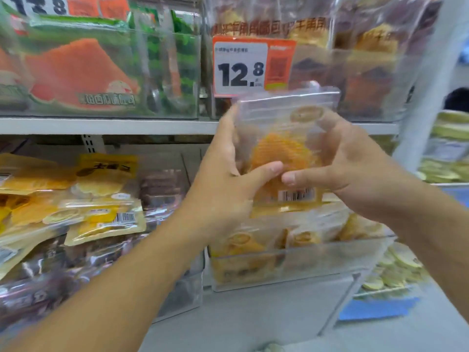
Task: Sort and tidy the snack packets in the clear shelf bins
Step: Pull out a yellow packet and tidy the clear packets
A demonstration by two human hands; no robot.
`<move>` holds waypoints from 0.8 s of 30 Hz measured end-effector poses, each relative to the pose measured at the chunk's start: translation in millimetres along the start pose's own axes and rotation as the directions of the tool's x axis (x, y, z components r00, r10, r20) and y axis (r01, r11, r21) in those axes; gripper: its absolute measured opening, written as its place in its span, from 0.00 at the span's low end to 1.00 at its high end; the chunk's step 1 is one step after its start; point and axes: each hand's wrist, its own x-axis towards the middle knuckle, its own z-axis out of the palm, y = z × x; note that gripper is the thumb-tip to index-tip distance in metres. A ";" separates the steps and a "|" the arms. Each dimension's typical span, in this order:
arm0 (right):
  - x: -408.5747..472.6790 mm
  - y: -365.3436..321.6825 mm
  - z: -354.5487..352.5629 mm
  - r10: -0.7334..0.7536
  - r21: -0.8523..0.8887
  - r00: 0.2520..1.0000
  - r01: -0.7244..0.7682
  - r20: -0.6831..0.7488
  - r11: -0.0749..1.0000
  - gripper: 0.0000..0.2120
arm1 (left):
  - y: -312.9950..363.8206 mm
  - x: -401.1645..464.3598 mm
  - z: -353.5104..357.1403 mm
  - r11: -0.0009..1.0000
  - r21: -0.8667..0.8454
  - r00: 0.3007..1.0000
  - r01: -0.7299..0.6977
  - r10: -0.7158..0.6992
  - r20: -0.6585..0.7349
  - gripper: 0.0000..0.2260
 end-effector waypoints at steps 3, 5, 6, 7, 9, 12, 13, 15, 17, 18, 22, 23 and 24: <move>-1.2 13.4 -25.3 -0.101 -0.071 0.982 0.091 -0.158 0.993 0.27 | 1.6 24.8 25.0 0.983 0.061 0.984 -0.175 0.176 -0.009 0.25; -0.5 20.7 -37.9 -0.124 -0.123 0.975 0.102 -0.186 0.987 0.24 | -0.6 36.9 34.6 0.970 0.078 0.973 -0.230 0.229 0.021 0.21; -0.2 25.3 -44.4 -0.111 -0.128 0.975 0.087 -0.192 0.988 0.24 | -5.2 40.7 37.4 0.966 0.086 0.970 -0.242 0.240 0.035 0.20; 0.3 31.9 -51.3 -0.085 -0.135 0.979 0.060 -0.186 0.989 0.24 | -10.4 42.6 40.0 0.964 0.106 0.969 -0.244 0.239 0.055 0.19; 0.8 45.5 -62.1 -0.011 -0.202 0.990 -0.017 -0.138 0.979 0.24 | -23.5 44.0 44.4 0.952 0.203 0.971 -0.230 0.212 0.108 0.18; 5.8 63.6 -74.3 0.096 -0.288 0.992 -0.116 -0.083 0.951 0.28 | -35.5 47.2 46.6 0.945 0.290 0.977 -0.153 0.101 0.187 0.19; 8.1 66.5 -76.8 0.119 -0.286 0.991 -0.132 -0.062 0.949 0.29 | -35.6 48.8 45.8 0.947 0.301 0.978 -0.112 0.052 0.203 0.20; 10.3 69.0 -82.5 0.139 -0.268 0.990 -0.136 -0.006 0.954 0.21 | -35.4 53.4 41.3 0.921 0.385 0.965 -0.056 -0.050 0.259 0.22; 10.8 67.2 -85.4 0.139 -0.242 0.989 -0.123 0.048 0.962 0.12 | -35.6 55.8 31.0 0.783 0.618 0.930 -0.071 -0.172 0.324 0.23; 9.5 66.5 -88.5 0.126 -0.250 0.991 -0.110 0.048 0.962 0.12 | -37.1 55.7 25.7 0.671 0.735 0.914 -0.097 -0.232 0.333 0.23; 3.0 69.3 -100.5 0.041 -0.246 0.999 -0.042 -0.008 0.968 0.17 | -43.6 56.8 19.9 0.502 0.865 0.873 -0.023 -0.411 0.261 0.21; 1.5 70.7 -103.1 0.019 -0.213 0.999 -0.025 -0.030 0.977 0.16 | -45.5 59.3 22.0 0.490 0.871 0.868 -0.013 -0.427 0.254 0.19; -0.6 70.1 -103.8 -0.002 -0.185 0.999 -0.006 -0.042 0.983 0.16 | -45.4 62.7 24.9 0.472 0.882 0.863 -0.017 -0.438 0.251 0.16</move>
